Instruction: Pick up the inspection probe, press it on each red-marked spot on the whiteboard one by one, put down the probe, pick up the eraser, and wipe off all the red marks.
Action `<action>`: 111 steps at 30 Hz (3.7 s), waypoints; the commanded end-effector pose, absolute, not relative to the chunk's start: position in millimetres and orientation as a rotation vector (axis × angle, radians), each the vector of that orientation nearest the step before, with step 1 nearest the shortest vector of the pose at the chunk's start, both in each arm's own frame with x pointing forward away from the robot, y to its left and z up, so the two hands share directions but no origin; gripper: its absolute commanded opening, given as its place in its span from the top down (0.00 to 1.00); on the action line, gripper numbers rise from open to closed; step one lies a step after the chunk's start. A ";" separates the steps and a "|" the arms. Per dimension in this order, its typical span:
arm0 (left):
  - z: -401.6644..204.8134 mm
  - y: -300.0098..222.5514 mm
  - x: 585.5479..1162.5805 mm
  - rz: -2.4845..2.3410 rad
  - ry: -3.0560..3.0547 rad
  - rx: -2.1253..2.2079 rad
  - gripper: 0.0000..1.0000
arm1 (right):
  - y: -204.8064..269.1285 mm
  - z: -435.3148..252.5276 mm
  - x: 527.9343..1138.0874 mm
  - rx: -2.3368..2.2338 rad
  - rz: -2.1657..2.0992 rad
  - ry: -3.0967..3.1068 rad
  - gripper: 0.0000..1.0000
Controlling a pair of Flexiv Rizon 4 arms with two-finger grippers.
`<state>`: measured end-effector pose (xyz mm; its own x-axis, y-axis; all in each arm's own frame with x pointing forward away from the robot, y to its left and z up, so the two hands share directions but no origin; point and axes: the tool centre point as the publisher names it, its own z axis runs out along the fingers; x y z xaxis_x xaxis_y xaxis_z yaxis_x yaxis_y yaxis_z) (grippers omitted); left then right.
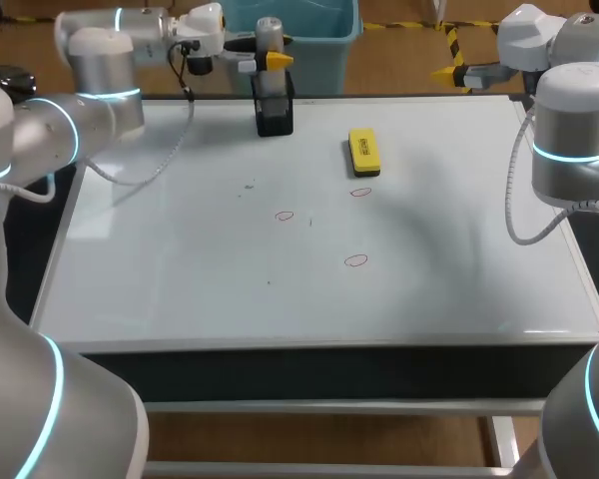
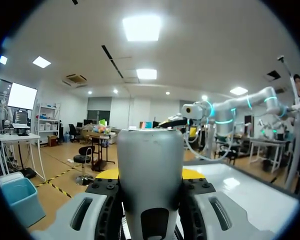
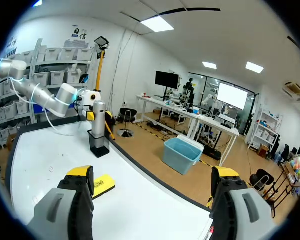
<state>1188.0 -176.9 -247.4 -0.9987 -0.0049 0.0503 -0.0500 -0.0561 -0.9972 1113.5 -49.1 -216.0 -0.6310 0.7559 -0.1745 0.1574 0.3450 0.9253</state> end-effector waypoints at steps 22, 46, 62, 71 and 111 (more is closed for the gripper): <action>-154.4 -160.6 1137.4 2.342 -2.225 0.189 1.00 | -49.3 -215.9 1113.7 0.794 1.288 2.012 0.00; -182.0 -98.4 1053.5 2.326 -2.458 0.583 1.00 | -49.3 -215.9 1113.7 0.794 1.288 2.012 0.00; -214.3 -82.0 1035.1 2.300 -2.363 0.808 1.00 | -49.3 -215.9 1113.7 0.794 1.288 2.012 0.00; -214.3 -82.0 1035.1 2.300 -2.363 0.808 1.00 | -49.3 -215.9 1113.7 0.794 1.288 2.012 0.00; -214.3 -82.0 1035.1 2.300 -2.363 0.808 1.00 | 24.8 -246.7 1103.0 0.069 1.051 2.605 0.00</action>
